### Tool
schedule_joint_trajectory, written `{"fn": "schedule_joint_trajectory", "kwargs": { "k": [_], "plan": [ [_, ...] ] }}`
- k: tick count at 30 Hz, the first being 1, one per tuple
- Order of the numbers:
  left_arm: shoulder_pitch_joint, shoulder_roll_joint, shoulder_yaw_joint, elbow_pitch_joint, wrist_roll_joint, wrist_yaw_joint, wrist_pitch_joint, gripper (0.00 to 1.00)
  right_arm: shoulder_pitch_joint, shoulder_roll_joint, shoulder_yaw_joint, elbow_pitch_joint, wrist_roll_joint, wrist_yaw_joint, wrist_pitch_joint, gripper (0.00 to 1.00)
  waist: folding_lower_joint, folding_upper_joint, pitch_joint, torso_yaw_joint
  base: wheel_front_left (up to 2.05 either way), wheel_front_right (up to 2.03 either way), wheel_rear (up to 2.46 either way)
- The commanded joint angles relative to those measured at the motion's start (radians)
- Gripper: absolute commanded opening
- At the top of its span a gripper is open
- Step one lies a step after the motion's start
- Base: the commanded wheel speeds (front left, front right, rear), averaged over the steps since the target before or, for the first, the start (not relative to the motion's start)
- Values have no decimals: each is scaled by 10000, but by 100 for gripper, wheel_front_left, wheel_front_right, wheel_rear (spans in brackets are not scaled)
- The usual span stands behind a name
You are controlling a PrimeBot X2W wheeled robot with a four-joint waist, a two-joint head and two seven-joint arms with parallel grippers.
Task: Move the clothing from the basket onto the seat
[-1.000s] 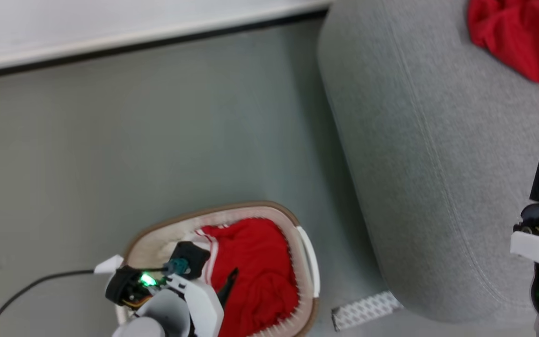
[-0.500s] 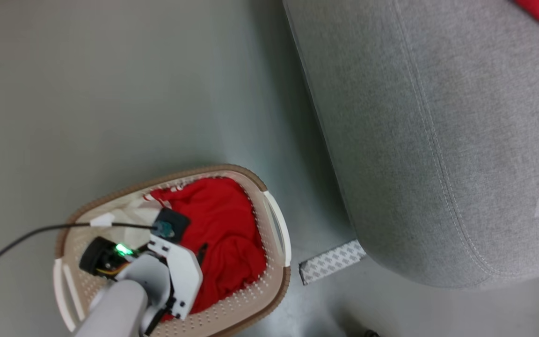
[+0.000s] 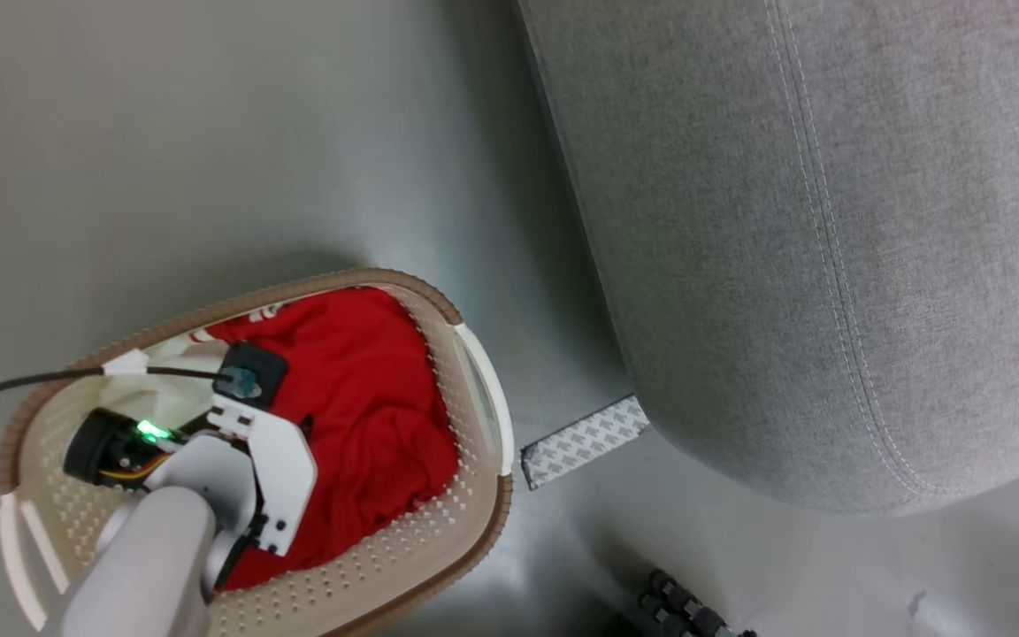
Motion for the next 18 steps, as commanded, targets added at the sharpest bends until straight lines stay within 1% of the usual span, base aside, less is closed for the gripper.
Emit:
{"fn": "schedule_joint_trajectory", "kwargs": {
  "k": [1, 3, 10, 18],
  "plan": [
    [-83, 146, 33, -63, 44, 21, 116, 100, -117, 23, 21, -46, 146, -24, 12, 100, -1, 0, 212, -171, 0, 0, 0],
    [-78, 279, 57, -204, 70, 58, 241, 100, -195, 20, 20, -66, 198, -24, 12, 100, -1, 0, 336, -236, 0, 0, 0],
    [-139, 452, -46, -456, 89, 84, 637, 100, -40, 21, -91, -232, 283, -24, 12, 100, -1, 0, 624, -153, 0, 0, 0],
    [-137, 545, -190, -634, -179, -115, 1092, 100, 168, 20, -180, -323, 289, -26, 12, 100, -1, 0, 834, -40, 0, 0, 0]
  ]
}}
